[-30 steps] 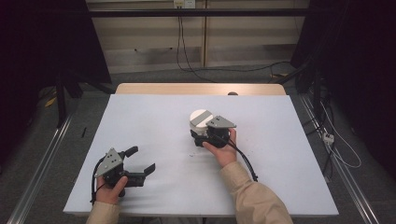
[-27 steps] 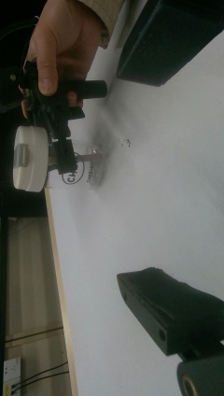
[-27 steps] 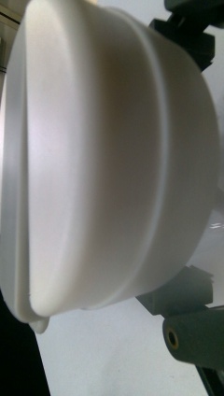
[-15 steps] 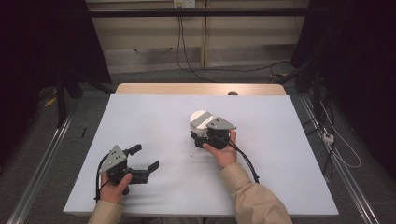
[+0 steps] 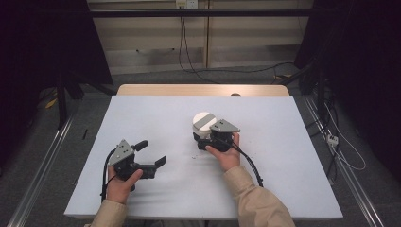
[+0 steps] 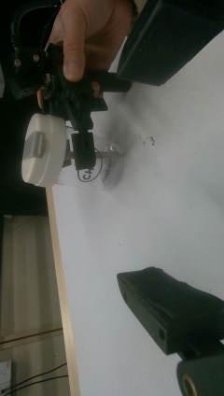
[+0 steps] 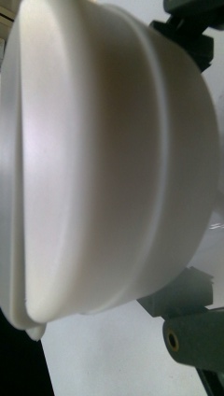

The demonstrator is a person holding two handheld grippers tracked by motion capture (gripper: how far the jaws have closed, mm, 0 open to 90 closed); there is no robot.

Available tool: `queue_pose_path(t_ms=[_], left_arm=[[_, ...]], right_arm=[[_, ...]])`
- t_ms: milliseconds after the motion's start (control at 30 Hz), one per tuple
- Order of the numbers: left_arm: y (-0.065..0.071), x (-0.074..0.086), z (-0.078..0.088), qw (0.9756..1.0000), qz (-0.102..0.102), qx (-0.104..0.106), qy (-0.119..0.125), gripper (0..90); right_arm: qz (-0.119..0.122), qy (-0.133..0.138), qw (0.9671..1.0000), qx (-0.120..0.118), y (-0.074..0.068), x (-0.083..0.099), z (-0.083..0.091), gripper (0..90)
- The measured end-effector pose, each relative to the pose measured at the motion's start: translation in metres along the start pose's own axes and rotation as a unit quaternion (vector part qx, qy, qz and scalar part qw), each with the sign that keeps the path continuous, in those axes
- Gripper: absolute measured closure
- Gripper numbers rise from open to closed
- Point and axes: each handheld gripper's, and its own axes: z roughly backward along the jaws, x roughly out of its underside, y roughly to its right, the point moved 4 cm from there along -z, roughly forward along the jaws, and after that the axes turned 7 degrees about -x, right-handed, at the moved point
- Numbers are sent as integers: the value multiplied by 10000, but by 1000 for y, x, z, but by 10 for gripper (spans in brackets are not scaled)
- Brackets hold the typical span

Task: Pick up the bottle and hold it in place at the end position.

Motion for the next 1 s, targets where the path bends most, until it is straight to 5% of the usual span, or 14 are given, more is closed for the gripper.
queue_pose_path(t_ms=[633, 833, 1000], left_arm=[[16, -14, -32, 9995, 31, 188, -239, 46], [23, -17, -41, 9990, -173, 250, -337, 67], [28, -20, -46, 9989, -133, 306, -329, 89]], right_arm=[[-25, -16, 10000, -25, 1, 0, 0, 187], [-24, -20, 10000, -22, 0, 0, 0, 187], [-21, -33, 10000, -35, 1, 0, 0, 187]])
